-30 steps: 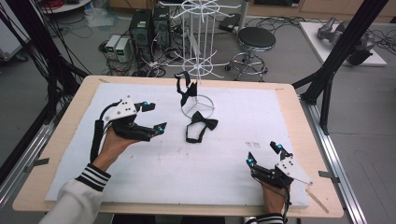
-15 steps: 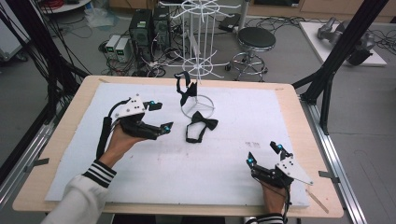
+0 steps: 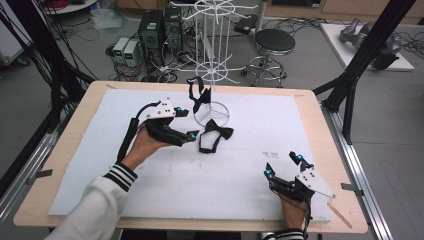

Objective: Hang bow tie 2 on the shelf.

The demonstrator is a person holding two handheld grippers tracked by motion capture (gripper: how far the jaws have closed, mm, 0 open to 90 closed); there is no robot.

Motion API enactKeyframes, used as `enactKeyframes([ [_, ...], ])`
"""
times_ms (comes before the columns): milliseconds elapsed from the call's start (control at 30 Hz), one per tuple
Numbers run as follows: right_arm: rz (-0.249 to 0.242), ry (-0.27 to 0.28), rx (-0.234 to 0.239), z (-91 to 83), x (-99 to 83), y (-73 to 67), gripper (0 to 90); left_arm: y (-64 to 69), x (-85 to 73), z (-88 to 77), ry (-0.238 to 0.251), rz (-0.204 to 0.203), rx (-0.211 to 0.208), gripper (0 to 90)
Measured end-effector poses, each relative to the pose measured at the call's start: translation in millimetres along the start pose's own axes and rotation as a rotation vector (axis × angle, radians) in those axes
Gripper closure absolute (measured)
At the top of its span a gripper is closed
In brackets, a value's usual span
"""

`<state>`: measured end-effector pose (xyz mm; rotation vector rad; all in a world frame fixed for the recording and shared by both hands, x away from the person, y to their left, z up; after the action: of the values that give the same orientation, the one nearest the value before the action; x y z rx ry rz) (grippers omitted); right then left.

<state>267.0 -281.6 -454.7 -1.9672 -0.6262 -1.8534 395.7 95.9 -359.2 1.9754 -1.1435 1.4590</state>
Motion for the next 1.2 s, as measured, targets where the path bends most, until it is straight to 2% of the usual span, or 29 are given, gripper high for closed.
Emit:
enactKeyframes([
  [333, 0.006, 0.003, 0.003, -0.5, -0.2, 0.0, 10.6, 5.8, 3.5, 30.5, -0.063, 0.032, -0.031, 19.5],
  [433, 0.009, 0.004, 0.005, -0.6, -0.2, -0.1, 10.6, 7.5, 4.7, 38.6, -0.076, 0.034, -0.032, 19.7],
  [633, 0.006, 0.009, 0.005, -0.7, -0.2, 0.7, 10.7, 9.9, 8.7, 54.4, -0.1, 0.066, -0.034, 20.4],
  [933, 0.011, 0.013, 0.007, -1.2, -0.3, 0.9, 10.7, 9.5, 15.1, 72.2, -0.142, 0.102, -0.034, 20.6],
  [1200, 0.017, 0.016, 0.011, -1.5, -0.3, 1.2, 10.7, 7.2, 11.4, 87.4, -0.186, 0.124, -0.049, 22.0],
])
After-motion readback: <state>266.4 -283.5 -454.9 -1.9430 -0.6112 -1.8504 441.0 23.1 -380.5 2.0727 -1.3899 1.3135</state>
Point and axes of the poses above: each handheld gripper's, and its own axes: z roughly forward along the jaws, x roughly out of its top, y roughly to its right, the point moved 2 cm from there along z, roughly forward along the jaws, and after that the axes turned 9 degrees about x, right-handed, at the moved point
